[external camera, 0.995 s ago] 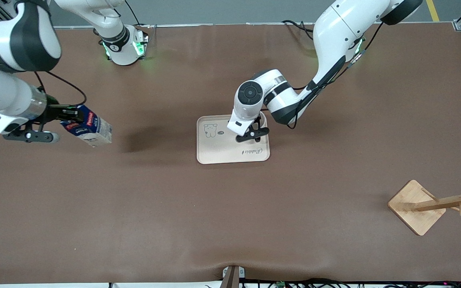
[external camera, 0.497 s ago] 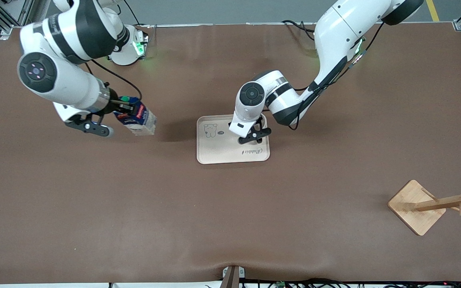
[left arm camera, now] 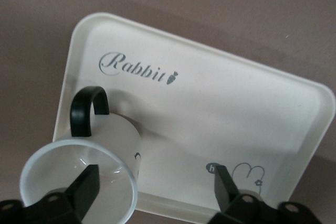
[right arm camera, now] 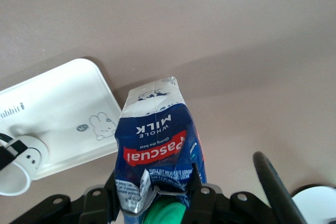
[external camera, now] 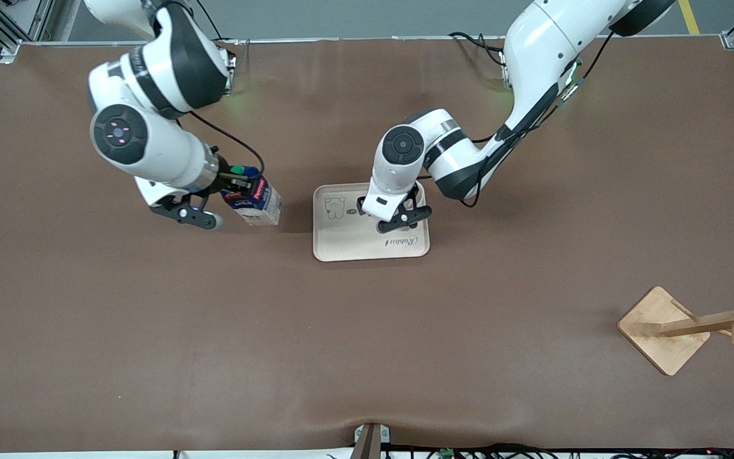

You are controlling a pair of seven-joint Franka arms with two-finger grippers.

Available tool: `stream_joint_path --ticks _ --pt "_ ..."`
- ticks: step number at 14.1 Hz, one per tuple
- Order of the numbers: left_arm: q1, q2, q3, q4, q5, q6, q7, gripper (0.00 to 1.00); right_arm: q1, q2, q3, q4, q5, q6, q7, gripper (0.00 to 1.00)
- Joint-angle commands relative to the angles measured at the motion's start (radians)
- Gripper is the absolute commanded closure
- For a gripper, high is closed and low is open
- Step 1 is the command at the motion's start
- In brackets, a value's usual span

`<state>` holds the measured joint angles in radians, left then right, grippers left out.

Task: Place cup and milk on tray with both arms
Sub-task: 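Lower the mug onto the tray while the right gripper carries the milk over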

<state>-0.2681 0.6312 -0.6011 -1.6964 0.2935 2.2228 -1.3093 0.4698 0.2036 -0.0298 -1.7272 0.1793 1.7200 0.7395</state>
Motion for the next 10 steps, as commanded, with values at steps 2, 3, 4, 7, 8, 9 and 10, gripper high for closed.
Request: stream_joint_path --ticks 2,3,4,7,8,9,10 --pt "0.055 -0.114 0.0 0.043 0.027 -0.15 0.085 0.0 0.099 0.069 -0.012 0.067 0.012 0.058 0.075 1.0" --pt "0.084 -0.132 0.0 0.053 0.027 -0.176 0.14 0.0 0.116 0.085 -0.012 0.067 0.015 0.065 0.108 1.0" --pt "0.117 -0.157 0.0 0.066 0.027 -0.202 0.189 0.0 0.136 0.098 -0.012 0.074 0.015 0.07 0.163 1.0" --pt "0.222 -0.231 -0.008 0.078 0.013 -0.278 0.345 0.0 0.196 0.144 -0.012 0.072 0.009 0.144 0.181 1.0" --pt "0.262 -0.255 -0.009 0.08 0.012 -0.294 0.408 0.0 0.207 0.157 -0.012 0.074 0.005 0.157 0.178 1.0" --pt "0.298 -0.275 -0.011 0.08 0.01 -0.305 0.468 0.0 0.21 0.172 -0.012 0.077 0.006 0.183 0.178 1.0" --pt "0.334 -0.287 -0.011 0.089 0.009 -0.324 0.514 0.0 0.226 0.181 -0.012 0.077 0.005 0.214 0.176 1.0"
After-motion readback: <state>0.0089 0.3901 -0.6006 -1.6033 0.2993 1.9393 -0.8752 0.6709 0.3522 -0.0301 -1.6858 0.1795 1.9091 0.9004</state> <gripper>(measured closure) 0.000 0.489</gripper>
